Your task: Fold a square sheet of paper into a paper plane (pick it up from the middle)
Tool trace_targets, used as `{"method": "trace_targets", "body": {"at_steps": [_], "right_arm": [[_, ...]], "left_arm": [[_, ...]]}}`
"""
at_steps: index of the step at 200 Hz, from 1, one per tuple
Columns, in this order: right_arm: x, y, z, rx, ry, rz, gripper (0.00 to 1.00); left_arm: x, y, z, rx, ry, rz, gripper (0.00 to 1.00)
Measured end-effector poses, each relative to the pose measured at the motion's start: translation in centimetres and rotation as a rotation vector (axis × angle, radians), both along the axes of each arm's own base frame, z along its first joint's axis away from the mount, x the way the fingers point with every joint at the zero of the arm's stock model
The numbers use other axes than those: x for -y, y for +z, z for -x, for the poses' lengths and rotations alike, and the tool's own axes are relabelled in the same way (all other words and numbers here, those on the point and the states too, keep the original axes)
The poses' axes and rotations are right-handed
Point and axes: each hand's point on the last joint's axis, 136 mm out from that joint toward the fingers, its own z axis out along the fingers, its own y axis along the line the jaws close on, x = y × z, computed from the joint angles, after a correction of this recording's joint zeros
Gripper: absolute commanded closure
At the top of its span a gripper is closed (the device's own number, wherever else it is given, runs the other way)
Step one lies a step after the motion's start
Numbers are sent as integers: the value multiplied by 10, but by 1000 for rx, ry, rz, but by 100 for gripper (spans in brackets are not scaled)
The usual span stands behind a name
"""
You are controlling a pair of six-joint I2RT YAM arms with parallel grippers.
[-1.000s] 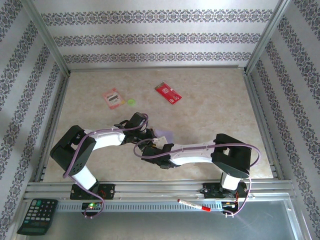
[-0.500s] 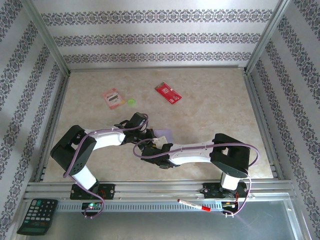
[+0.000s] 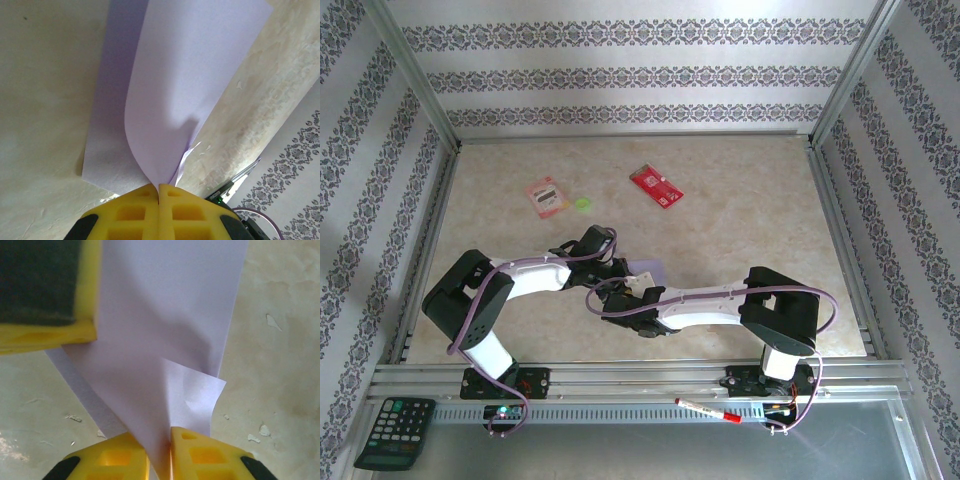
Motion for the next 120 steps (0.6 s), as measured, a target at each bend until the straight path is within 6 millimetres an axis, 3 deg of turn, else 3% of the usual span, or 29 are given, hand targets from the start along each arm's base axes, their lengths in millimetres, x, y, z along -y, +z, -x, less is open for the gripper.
{"method": "trace_targets", "body": {"at_steps": [74, 120], "right_arm": [[1, 2, -2, 16, -5, 5, 100], [8, 12, 0, 42, 26, -73, 100]], "left_arm": [[0, 0, 1, -3, -3, 1, 100], [-6, 0, 2, 4, -21, -22, 75]]}}
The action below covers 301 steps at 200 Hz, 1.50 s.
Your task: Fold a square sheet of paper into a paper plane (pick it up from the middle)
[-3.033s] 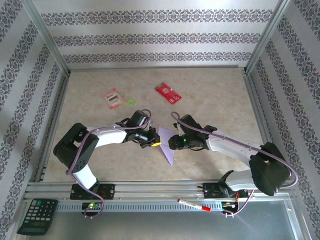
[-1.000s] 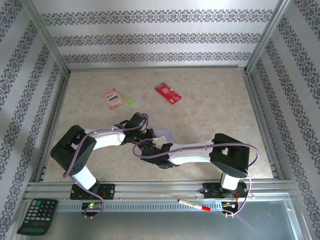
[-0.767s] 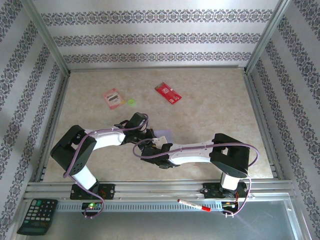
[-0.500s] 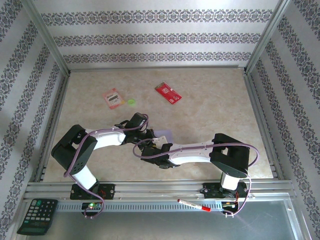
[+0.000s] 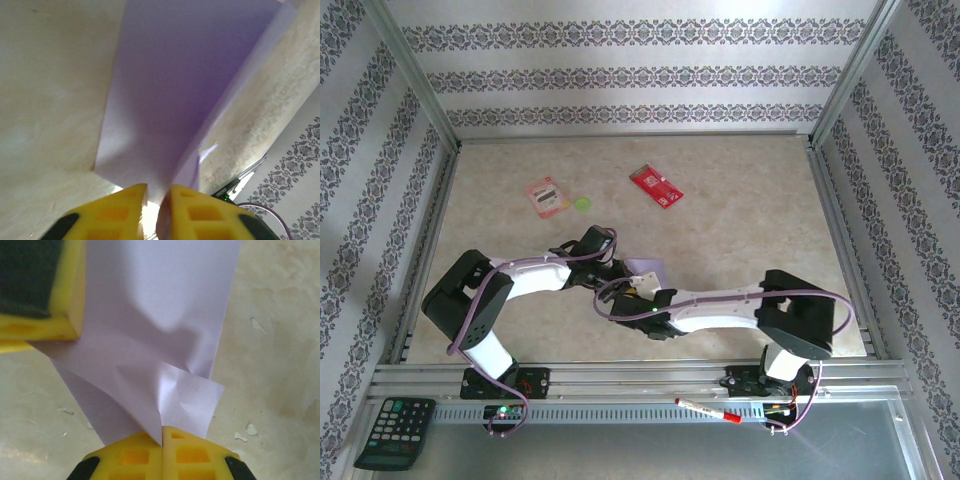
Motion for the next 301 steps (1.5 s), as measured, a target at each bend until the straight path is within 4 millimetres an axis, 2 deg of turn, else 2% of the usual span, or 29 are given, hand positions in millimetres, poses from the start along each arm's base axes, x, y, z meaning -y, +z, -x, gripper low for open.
{"method": "trace_targets", "body": {"at_steps": [16, 34, 53, 77, 107, 165, 192, 232, 268, 301], "right_arm": [[0, 8, 2, 3, 19, -68, 100], [-3, 15, 3, -15, 26, -176, 100], [-3, 15, 3, -47, 21, -271, 100], [-3, 8, 6, -94, 21, -350, 100], [-7, 2, 12, -143, 22, -429, 100], [-12, -5, 15, -188, -7, -539, 100], [-12, -7, 17, -200, -8, -564, 100], [-12, 2, 18, -185, 10, -599, 100], [-7, 9, 20, -167, 36, -610, 100], [0, 7, 22, -168, 43, -596, 100]], "left_arm": [[-8, 8, -4, 21, 1, -18, 70], [-18, 26, -15, 76, 14, -22, 67], [-26, 46, -26, 142, 31, -14, 67], [-30, 55, -29, 177, 33, -13, 67], [-34, 50, -22, 170, 29, -19, 68], [-44, 27, 0, 118, 19, -38, 68], [-36, 30, 4, 132, -9, -17, 68], [-20, 28, 10, 144, -59, 9, 67], [-17, 28, 8, 155, -71, 8, 54], [-23, 42, -15, 217, -45, 22, 41]]}}
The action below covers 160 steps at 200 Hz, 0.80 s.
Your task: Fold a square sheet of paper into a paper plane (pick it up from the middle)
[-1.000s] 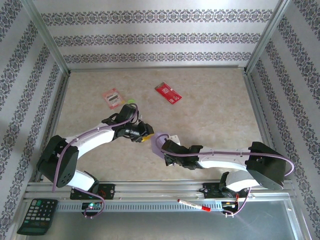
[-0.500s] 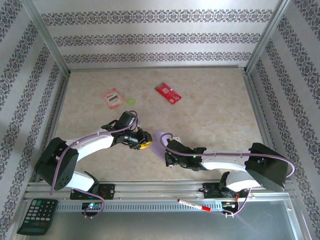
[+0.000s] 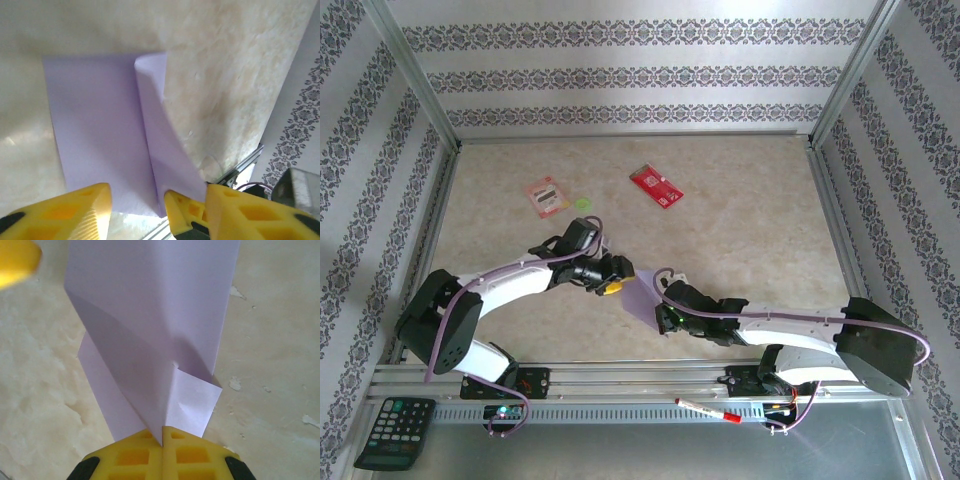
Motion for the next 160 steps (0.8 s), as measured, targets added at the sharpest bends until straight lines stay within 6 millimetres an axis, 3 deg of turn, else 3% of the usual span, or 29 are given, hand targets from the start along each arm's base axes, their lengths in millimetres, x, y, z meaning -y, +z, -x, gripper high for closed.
{"method": "trace_targets", "body": {"at_steps": [33, 65, 116, 160], "right_arm": [[2, -2, 1, 0, 7, 9, 100], [2, -2, 1, 0, 7, 10, 100], [2, -2, 1, 4, 13, 13, 100], [3, -4, 2, 6, 22, 23, 100]], "left_arm": [[-7, 6, -33, 33, 22, -7, 33], [8, -9, -54, 14, -30, -15, 42], [16, -50, -42, -108, -102, -57, 64], [24, -50, -37, -129, -145, -48, 76]]}}
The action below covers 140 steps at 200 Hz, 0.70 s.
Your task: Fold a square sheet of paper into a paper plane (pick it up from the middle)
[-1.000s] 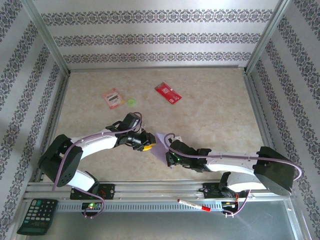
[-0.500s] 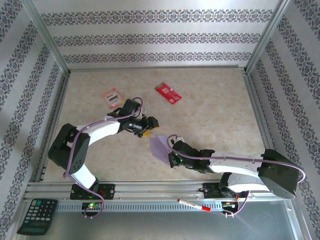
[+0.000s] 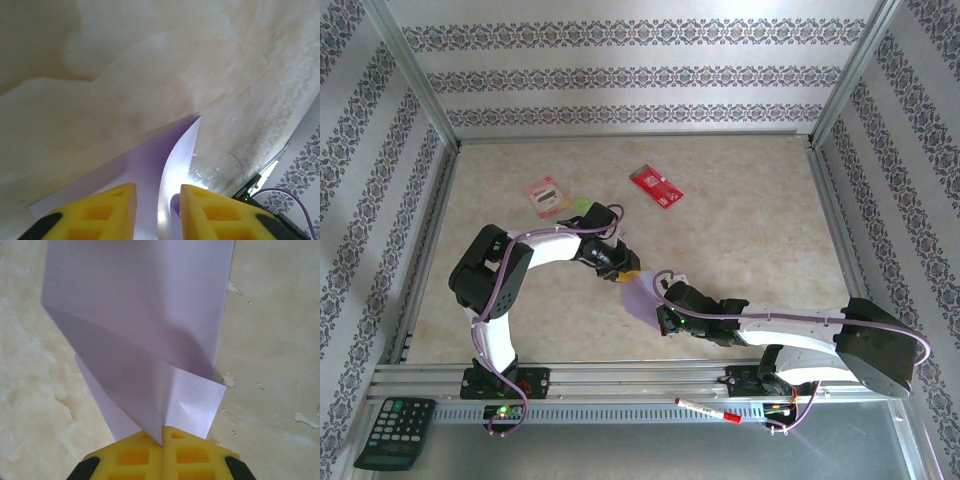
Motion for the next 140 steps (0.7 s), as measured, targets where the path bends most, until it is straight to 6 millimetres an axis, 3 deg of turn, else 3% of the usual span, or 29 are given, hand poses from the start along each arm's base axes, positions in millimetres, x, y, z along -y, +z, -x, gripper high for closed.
{"method": "trace_targets", "body": {"at_steps": [67, 140], "right_arm": [[2, -2, 1, 3, 14, 18, 100], [3, 4, 1, 22, 30, 10, 100]], "left_arm": [[3, -2, -3, -20, -47, -21, 92], [2, 4, -4, -30, -96, -47, 98]]}}
